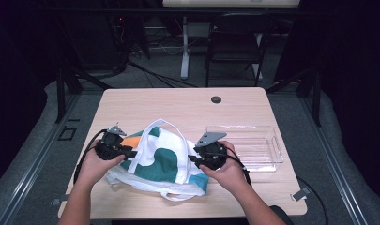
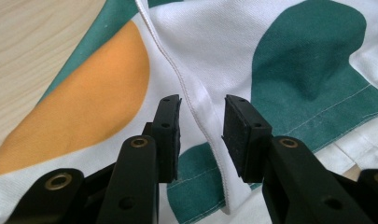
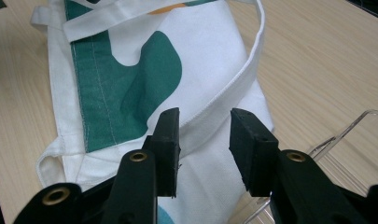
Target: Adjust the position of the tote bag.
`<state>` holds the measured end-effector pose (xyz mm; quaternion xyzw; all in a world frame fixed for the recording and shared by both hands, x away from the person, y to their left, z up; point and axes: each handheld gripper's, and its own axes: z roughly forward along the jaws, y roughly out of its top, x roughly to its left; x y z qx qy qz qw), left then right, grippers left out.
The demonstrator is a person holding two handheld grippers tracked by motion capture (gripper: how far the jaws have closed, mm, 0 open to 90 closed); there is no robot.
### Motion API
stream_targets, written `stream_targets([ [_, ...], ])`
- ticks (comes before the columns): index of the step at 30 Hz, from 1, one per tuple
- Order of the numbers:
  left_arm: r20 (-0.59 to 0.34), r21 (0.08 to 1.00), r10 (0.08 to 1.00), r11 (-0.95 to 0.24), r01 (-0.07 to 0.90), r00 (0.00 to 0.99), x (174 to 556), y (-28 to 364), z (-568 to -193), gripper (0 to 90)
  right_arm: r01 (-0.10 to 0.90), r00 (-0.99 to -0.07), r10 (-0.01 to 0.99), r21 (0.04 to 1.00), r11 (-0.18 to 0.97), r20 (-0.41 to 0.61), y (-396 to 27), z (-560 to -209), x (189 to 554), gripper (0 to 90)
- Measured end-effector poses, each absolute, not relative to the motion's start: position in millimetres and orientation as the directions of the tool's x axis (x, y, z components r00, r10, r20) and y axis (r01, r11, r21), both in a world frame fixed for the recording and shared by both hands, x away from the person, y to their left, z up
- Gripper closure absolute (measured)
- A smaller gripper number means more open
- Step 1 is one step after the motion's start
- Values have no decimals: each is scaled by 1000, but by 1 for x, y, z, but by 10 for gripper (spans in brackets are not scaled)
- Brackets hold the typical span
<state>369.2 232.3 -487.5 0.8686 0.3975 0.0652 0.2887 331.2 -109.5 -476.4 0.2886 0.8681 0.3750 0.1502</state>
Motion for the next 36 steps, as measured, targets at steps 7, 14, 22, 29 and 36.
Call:
stream_targets([
  [7,-129,539,725,-522,662,677,368,232,-491,683,384,-797,603,737,557,-40,-106,-477,333,634],
  [14,-151,528,726,-514,676,670,367,231,-499,706,380,-798,601,743,551,-37,-103,-477,334,630],
  [22,-178,508,719,-518,688,672,369,232,-503,740,379,-806,591,729,570,-43,-102,-479,335,625],
  [29,-178,495,712,-532,687,680,369,230,-505,772,381,-802,596,731,566,-43,-101,-480,335,623],
  [36,-186,472,705,-547,691,685,369,228,-507,767,380,-806,590,725,575,-45,-100,-481,335,622],
])
